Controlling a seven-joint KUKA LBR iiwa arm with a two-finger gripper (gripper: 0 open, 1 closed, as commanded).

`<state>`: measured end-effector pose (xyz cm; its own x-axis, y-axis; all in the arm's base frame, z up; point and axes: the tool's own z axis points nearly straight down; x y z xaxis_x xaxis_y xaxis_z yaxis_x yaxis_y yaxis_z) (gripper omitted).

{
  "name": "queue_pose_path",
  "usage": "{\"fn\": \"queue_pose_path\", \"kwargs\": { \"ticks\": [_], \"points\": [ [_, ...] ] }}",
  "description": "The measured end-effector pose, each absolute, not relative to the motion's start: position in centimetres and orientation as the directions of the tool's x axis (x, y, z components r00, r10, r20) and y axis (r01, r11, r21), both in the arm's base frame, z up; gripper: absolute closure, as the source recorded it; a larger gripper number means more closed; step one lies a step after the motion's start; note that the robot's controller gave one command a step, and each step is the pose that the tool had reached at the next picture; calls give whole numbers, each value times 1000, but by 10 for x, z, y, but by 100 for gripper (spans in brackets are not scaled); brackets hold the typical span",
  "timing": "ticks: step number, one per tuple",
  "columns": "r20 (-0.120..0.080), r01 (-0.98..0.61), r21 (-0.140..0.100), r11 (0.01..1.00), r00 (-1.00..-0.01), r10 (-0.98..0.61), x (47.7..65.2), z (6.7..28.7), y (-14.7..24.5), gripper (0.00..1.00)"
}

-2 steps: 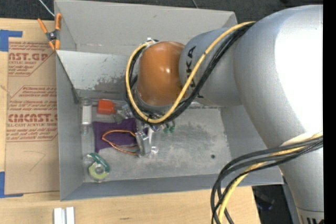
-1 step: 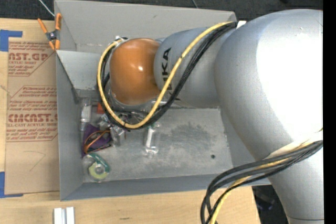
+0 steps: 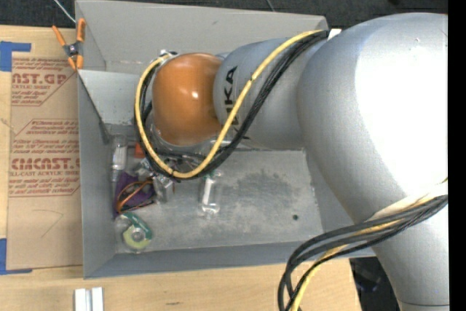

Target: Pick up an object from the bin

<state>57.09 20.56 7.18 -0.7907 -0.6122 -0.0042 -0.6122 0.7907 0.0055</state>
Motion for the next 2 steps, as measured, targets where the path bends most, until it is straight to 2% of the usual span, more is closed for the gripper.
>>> {"fn": "queue_pose_path", "kwargs": {
  "ticks": [1, 2],
  "points": [
    [-14, -629, 3, 777, -777, -629, 579, 150, 204, 100],
    [-12, -604, 4, 797, -797, -603, 573, 230, 209, 100]
  ]
}}
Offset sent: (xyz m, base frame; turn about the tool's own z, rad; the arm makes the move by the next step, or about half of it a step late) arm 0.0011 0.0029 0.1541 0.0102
